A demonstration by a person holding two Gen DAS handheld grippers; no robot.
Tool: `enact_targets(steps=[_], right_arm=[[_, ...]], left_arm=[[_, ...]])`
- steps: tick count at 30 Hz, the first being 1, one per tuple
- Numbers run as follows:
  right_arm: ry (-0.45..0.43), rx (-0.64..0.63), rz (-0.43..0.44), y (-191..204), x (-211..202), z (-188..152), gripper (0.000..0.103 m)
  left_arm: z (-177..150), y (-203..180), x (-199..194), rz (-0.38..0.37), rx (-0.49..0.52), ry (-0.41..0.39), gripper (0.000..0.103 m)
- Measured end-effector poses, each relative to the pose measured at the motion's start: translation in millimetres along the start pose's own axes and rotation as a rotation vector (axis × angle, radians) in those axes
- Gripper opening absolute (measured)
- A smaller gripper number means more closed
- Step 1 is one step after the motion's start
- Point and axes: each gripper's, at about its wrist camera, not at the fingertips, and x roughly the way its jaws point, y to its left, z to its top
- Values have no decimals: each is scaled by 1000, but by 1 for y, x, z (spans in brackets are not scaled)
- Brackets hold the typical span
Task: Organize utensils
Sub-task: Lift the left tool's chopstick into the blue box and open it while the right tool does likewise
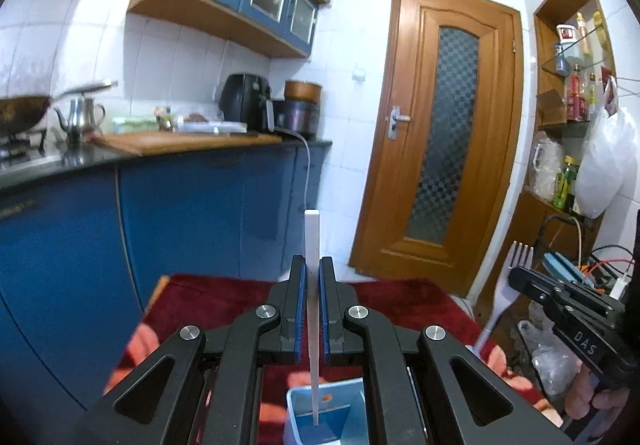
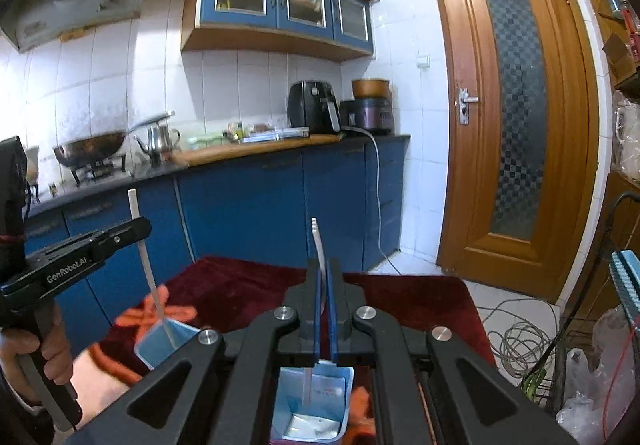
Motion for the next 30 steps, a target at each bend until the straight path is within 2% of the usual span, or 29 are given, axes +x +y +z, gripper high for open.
enact_targets(steps=[10,16,17,19,21,23,25,30], right_arm=[[78,40,-3,-9,23,-26,4],[96,42,22,-11,25,-30,5],[99,52,33,-13,25,-31,6],[110,70,54,-15,26,-32,17],[111,91,78,-18,25,-32,33],[104,109,94,-22,23,-32,35],[94,126,103,-24,20,-32,36],[70,151,119,-28,4,-27,42]], left_arm=[[-31,4,32,-43,25,89,6],[-37,1,38,-31,35,118,6],[-39,1,38,-23,33,123,6],[-41,2,38,-9,26,133,8],[-42,2,37,1,13,148,15],[-43,2,33,8,3,153,29],[-43,2,29,20,-1,147,36],[-42,-2,15,38,6,144,37]])
